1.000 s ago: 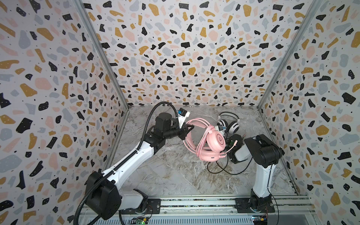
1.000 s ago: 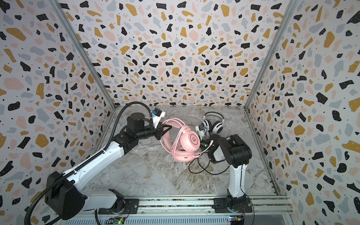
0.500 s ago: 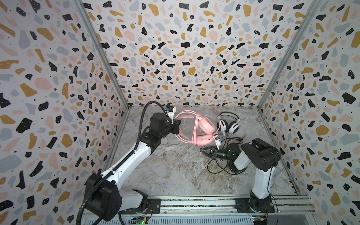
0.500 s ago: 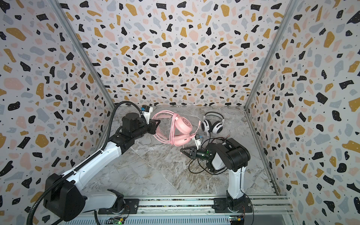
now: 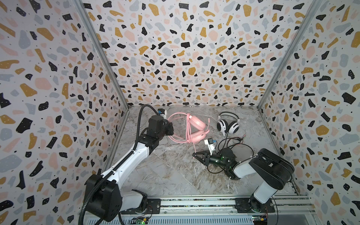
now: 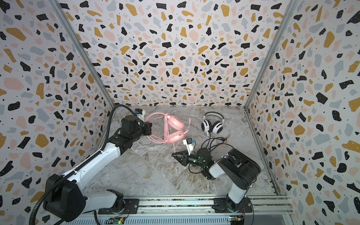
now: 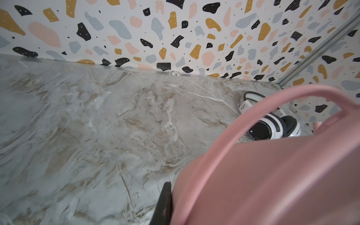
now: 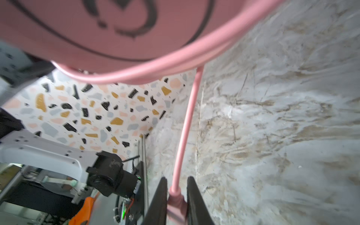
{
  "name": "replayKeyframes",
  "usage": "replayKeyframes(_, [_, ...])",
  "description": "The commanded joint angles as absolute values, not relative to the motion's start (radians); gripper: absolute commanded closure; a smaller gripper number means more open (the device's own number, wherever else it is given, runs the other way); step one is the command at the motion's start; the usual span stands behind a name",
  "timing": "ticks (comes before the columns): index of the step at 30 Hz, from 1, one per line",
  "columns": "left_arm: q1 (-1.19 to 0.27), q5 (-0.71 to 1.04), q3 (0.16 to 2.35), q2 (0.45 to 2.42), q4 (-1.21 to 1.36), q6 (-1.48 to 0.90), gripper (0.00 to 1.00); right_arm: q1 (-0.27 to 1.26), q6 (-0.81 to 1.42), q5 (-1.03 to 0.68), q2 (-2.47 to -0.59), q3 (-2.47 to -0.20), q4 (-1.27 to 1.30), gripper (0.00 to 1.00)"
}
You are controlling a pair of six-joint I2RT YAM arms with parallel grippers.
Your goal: Wrap the headphones
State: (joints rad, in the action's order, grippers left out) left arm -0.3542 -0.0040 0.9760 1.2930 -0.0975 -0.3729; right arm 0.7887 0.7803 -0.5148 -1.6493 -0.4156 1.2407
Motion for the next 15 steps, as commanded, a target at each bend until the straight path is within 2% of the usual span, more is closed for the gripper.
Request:
replayKeyframes(1, [-0.336,-0.086,1.027,1.291,0.036,-0.448,1.0,0.876,0.597,-0.342,-1.568,-0.518,0.831,0.91])
replayKeyframes(5, [-0.336,-0.051,1.044,1.316,0.018,-0.456,1.0,0.956,0.467,-0.195,-1.532,-0.683,0.54,0.92])
replayKeyframes(10, [-0.337,-0.09,1.066,1.337,-0.031,-0.431,1.0,1.005,0.321,-0.058,-1.51,-0.873,0.251,0.91])
replayKeyframes(15, [-0.34,-0.074,1.079,1.365,-0.045,-0.43,1.0,1.006,0.286,-0.001,-1.459,-0.94,0.152,0.92])
